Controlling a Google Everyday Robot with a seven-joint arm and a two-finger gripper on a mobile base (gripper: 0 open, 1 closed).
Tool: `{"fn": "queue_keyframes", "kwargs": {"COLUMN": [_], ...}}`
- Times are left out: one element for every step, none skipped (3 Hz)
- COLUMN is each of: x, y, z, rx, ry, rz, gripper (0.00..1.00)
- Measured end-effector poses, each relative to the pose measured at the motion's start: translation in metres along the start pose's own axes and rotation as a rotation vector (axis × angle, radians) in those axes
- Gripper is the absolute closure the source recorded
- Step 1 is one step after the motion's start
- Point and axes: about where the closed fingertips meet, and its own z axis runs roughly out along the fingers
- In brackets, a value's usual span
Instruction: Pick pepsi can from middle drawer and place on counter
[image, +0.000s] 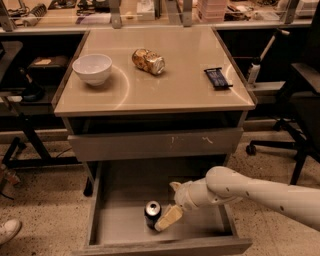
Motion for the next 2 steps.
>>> {"fn": "queue_keyframes", "kwargs": {"x": [0.0025, 0.0027], "y": [-0.0014, -0.0012], "z": [0.0239, 0.0245], "rx": [-0.013, -0.014], "ry": [-0.030, -0.030], "rz": [0.004, 0.004], "gripper": [0.00, 0.00]}}
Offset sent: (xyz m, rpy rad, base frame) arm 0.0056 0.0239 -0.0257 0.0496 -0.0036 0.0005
